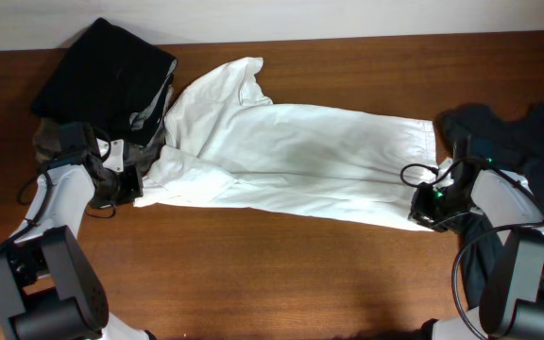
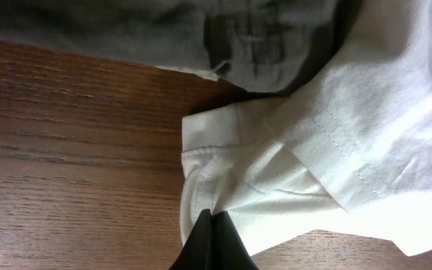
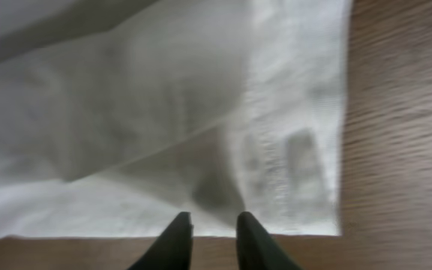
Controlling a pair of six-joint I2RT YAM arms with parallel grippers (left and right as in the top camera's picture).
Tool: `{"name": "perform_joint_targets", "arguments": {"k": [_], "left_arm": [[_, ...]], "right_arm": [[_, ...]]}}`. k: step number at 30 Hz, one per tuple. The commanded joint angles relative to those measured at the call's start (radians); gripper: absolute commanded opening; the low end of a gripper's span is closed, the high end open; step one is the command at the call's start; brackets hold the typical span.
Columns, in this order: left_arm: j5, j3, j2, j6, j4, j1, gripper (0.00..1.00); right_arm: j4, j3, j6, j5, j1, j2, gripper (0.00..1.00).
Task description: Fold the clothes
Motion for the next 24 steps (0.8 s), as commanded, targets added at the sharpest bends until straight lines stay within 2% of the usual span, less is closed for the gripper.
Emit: {"name": "perform_joint_targets", "arguments": {"k": [1,3,7,10,14,15,17,20,24], "left_arm": [[-0.011,0.021,-0.007,-0.013,0.002,0.006,0.00],[-0.011,0.021,-0.007,-0.013,0.002,0.006,0.00],[-0.011,0.021,-0.007,-0.013,0.002,0.006,0.01],[-0.011,0.021,-0.007,-0.013,0.002,0.006,0.00],[-0.011,0.021,-0.007,-0.013,0.002,0.006,0.00],[-0.011,0.021,-0.007,-0.013,0.002,0.006,0.00],[-0.011,0.021,-0.007,-0.013,0.002,0.006,0.00],[-0.011,0.021,-0.007,-0.013,0.001,0.006,0.00],[-0.011,0.021,-0.007,-0.014,0.001,0.006,0.00]], "right_arm": [[0.027,-0.009,-0.052,0.034,0.001,0.005,0.34],[0.042,-0.009,-0.066,0.041,0.002,0.005,0.39],[0.071,-0.010,-0.067,-0.002,0.002,0.046,0.39],[0.056,-0.010,-0.096,-0.109,0.003,0.078,0.27],[0.003,0.014,-0.096,-0.103,0.000,0.053,0.09],[-0.024,0.032,-0.096,-0.088,0.000,0.044,0.05],[-0.113,0.095,-0.087,-0.002,0.000,0.034,0.04],[-0.254,0.185,0.018,0.195,0.001,0.035,0.04],[-0.313,0.204,0.095,0.317,0.001,0.037,0.04]]}}
